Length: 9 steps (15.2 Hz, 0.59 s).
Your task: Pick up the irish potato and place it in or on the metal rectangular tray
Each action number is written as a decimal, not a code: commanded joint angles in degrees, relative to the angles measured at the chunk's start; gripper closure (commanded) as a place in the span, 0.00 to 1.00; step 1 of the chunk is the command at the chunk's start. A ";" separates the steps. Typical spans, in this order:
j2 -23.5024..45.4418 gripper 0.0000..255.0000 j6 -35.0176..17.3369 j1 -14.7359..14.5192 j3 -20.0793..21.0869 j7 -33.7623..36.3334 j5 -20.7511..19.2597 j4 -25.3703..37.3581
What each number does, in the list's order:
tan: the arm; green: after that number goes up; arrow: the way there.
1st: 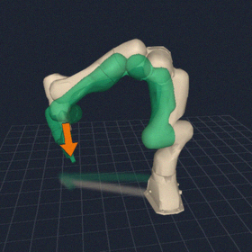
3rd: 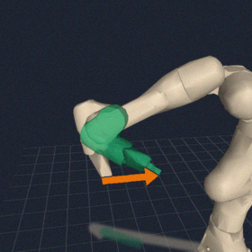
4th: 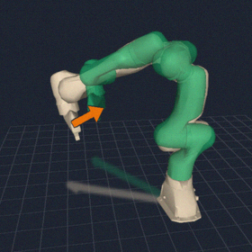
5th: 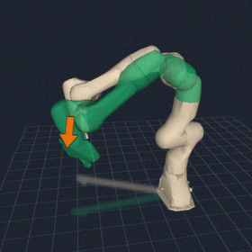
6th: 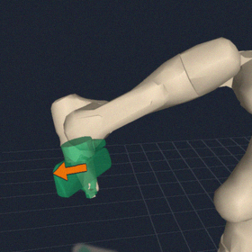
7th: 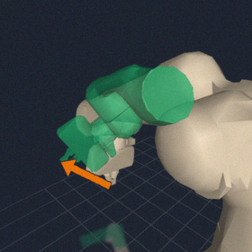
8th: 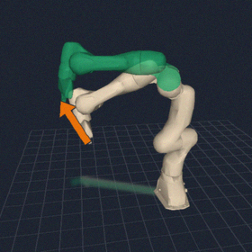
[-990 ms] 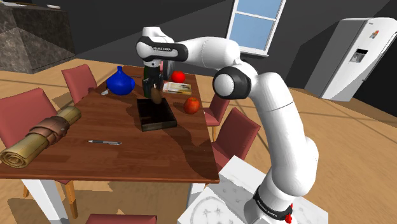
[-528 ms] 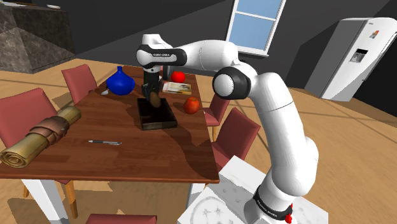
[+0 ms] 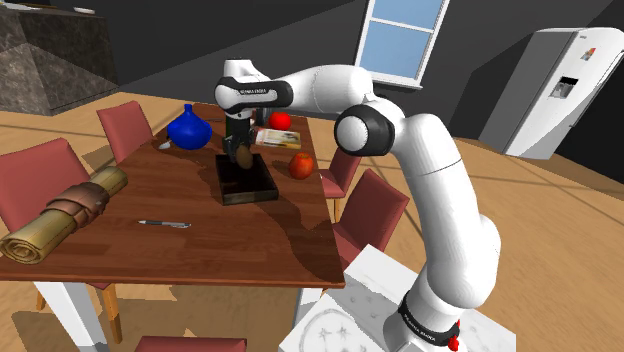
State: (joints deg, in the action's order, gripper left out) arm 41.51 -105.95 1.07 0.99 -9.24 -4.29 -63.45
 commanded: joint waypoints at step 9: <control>0.20 0.00 1.83 -0.01 0.04 -0.09 0.08 0.90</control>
State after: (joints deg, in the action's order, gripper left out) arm 41.80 -105.05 1.03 1.06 -9.27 -4.21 -63.24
